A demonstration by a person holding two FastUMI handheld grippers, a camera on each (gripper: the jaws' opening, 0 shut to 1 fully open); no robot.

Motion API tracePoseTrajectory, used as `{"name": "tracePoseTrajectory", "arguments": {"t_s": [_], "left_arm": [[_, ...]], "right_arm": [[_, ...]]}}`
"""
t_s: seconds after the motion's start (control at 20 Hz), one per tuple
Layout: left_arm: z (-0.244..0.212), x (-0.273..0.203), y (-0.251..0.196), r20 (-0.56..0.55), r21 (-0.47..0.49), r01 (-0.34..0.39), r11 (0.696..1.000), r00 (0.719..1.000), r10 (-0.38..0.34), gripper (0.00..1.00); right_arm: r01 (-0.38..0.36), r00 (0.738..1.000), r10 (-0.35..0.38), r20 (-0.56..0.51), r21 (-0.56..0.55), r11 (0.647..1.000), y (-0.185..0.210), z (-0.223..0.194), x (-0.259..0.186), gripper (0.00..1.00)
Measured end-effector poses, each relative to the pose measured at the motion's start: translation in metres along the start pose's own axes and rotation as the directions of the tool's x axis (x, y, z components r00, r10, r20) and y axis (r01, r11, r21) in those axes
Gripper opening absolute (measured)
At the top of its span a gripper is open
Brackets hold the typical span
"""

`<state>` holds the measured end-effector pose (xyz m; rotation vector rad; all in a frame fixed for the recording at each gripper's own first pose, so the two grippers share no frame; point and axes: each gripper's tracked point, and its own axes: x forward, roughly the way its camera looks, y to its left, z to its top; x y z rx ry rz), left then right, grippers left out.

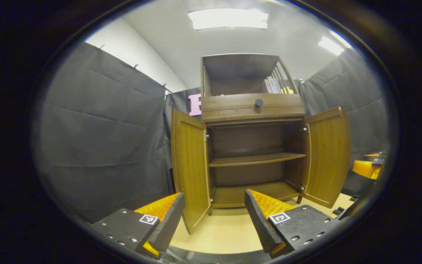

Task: Open the right door of the double-door shoe cabinet with the right hand, and open the left door with the left hand.

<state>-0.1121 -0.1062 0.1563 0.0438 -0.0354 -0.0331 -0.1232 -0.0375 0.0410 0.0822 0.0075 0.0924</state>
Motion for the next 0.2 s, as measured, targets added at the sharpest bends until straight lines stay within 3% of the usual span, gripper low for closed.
{"name": "tracePoseTrajectory", "arguments": {"t_s": [0.2], "left_arm": [[-0.0016,0.0018,0.0011,-0.003,-0.005,0.0,1.0,1.0,0.0,0.99]], "right_arm": [[0.007,1.0,-0.007,-0.001,-0.005,1.0,0.0008,-0.0021,-0.0003,0.95]]}}
